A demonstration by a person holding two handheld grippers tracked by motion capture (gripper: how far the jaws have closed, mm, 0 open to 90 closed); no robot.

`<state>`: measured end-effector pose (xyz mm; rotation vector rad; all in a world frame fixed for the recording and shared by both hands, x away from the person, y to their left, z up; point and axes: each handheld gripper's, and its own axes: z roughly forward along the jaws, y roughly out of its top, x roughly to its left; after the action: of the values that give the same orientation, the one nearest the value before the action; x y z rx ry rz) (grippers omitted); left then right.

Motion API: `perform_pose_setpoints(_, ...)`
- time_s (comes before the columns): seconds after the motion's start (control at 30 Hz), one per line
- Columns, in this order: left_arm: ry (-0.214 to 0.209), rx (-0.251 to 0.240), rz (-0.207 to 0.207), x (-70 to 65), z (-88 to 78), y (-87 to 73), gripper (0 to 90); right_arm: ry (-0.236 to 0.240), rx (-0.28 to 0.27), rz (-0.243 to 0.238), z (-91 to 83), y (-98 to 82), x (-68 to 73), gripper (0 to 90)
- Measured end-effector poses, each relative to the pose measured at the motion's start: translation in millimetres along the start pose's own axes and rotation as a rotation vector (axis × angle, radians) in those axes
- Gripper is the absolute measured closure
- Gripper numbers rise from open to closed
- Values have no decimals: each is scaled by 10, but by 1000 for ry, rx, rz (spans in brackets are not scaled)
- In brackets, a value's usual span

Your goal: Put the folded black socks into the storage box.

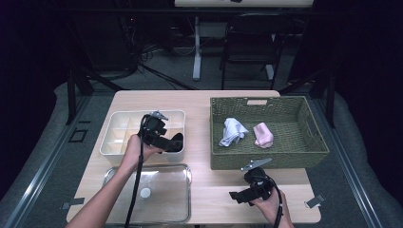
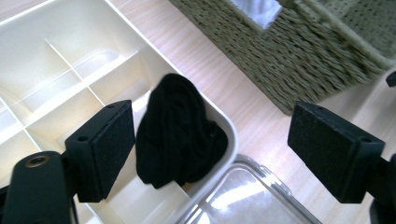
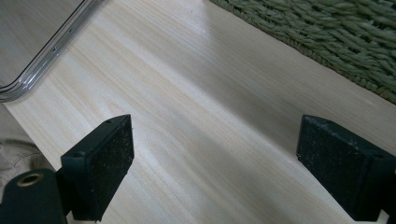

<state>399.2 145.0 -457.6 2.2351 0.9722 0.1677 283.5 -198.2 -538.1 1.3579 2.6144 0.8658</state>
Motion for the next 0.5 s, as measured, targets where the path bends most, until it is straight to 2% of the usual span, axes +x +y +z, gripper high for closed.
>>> perform_pose_setpoints(0.07,3,-11,11,-54,-37,-54,107,2,2,-12,-17,3,-9,106)
perform_pose_setpoints(0.2,11,-24,28,-164,-84,-176,76,3,-12,-1,-43,-1,-23,102)
perform_pose_setpoints(0.33,-10,-28,36,-251,-85,-317,55,-2,-8,-8,-63,-2,-34,96)
perform_pose_setpoints(0.4,-12,-22,43,-290,-72,-379,48,0,-17,-6,-69,-3,-34,95)
perform_pose_setpoints(0.47,6,-12,58,-324,-52,-426,39,0,-13,-4,-77,-5,-35,95)
perform_pose_setpoints(0.5,-1,-9,57,-333,-44,-441,31,-5,-13,-4,-79,-9,-39,95)
